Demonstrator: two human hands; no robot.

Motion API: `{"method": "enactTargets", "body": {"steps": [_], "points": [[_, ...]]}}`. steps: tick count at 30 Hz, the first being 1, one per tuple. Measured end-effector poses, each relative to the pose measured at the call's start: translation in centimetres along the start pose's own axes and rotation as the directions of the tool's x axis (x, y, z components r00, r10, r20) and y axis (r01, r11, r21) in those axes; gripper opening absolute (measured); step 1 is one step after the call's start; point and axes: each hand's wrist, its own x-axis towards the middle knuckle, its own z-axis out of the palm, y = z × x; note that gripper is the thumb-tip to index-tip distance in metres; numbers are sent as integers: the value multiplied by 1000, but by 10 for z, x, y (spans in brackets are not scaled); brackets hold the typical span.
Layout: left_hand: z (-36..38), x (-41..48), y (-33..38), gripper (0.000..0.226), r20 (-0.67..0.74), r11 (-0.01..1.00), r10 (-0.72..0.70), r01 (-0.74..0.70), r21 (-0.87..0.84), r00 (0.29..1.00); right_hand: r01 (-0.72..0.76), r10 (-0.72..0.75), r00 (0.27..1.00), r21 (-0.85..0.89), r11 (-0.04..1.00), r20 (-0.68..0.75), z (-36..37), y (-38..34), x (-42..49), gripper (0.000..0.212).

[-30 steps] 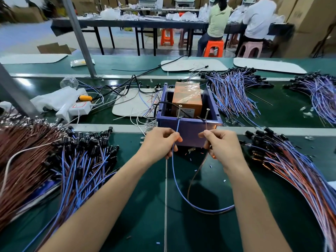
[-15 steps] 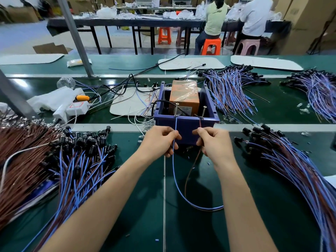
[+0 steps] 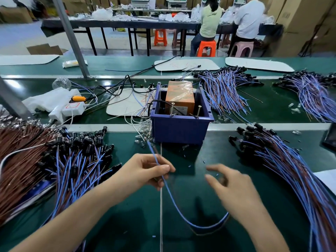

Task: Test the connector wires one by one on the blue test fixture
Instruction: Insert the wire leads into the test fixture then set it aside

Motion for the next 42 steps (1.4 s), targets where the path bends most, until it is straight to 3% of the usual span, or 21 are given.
{"method": "enactTargets", "body": {"steps": [1, 4, 9, 14, 18, 20, 22, 23, 25, 27, 29, 33, 35, 36, 37, 38, 39, 40, 41, 42], "points": [[-5, -7, -3, 13, -14, 1000, 14, -14, -16, 1000, -78, 83, 996, -131, 988, 36, -4, 12, -5, 21], [-14, -27, -12, 15, 8, 1000, 15, -15, -21, 1000, -197, 221, 968, -184, 963, 117, -5, 31, -14, 18], [-10, -48, -20, 14, 97, 997, 23, -31, 77, 995, -91, 95, 995, -376, 922, -9, 2, 41, 6, 12], [10, -57, -21, 10, 242, 950, 84, -151, 274, 967, -9, -26, 996, -404, 915, -81, 8, 37, 51, 12], [15, -64, -18, 29, 473, 881, -19, -209, 425, 881, -2, -102, 962, -379, 925, -254, 9, 34, 79, 19], [4, -68, -12, 35, 488, 816, -11, -274, 509, 873, 2, -102, 959, -354, 935, -266, 9, 35, 85, 24], [-16, -70, -9, 30, 297, 673, 83, -274, 687, 951, 38, -130, 962, -356, 934, -241, 13, 38, 85, 28], [-28, -70, -9, 30, 156, 550, 123, -198, 812, 980, 53, -142, 965, -368, 928, -219, 15, 40, 84, 30], [-50, -72, -10, 33, -126, 201, 98, 105, 974, 987, 66, -142, 970, -354, 933, -195, 21, 43, 79, 35], [-60, -70, -19, 32, -303, -63, -13, 302, 951, 953, 79, -151, 966, -319, 944, -208, 24, 42, 74, 37], [-54, -68, -27, 18, -341, -178, -50, 328, 928, 939, 112, -179, 958, -283, 953, -224, 23, 37, 70, 34], [-42, -64, -26, 17, -353, -168, 52, 356, 919, 934, 256, -289, 908, -145, 956, -302, 21, 16, 57, 18], [-42, -60, -22, 19, -317, -73, 141, 329, 942, 938, 271, -246, 916, 37, 962, -317, 19, 0, 45, 12], [-42, -56, -19, 18, -279, 62, 211, 272, 960, 937, 216, -158, 958, 244, 945, -238, 19, -11, 38, 14], [-40, -51, -12, 16, -238, 228, 296, 173, 958, 925, 78, -55, 997, 506, 859, -59, 23, -23, 32, 20], [-33, -45, -1, 16, -195, 355, 381, 51, 933, 904, -146, 1, 978, 685, 714, 207, 28, -36, 27, 31], [-24, -39, 12, 19, -156, 426, 466, -67, 902, 871, -367, -3, 889, 714, 596, 459, 34, -50, 21, 44], [-14, -33, 25, 21, -122, 446, 546, -164, 880, 829, -512, -47, 771, 662, 547, 635, 40, -62, 16, 52], [-4, -29, 37, 23, -73, 430, 609, -252, 867, 790, -590, -111, 677, 628, 507, 727, 45, -73, 10, 54], [8, -28, 48, 25, 3, 396, 646, -339, 853, 763, -623, -170, 645, 641, 448, 745, 48, -79, 8, 48]]}}
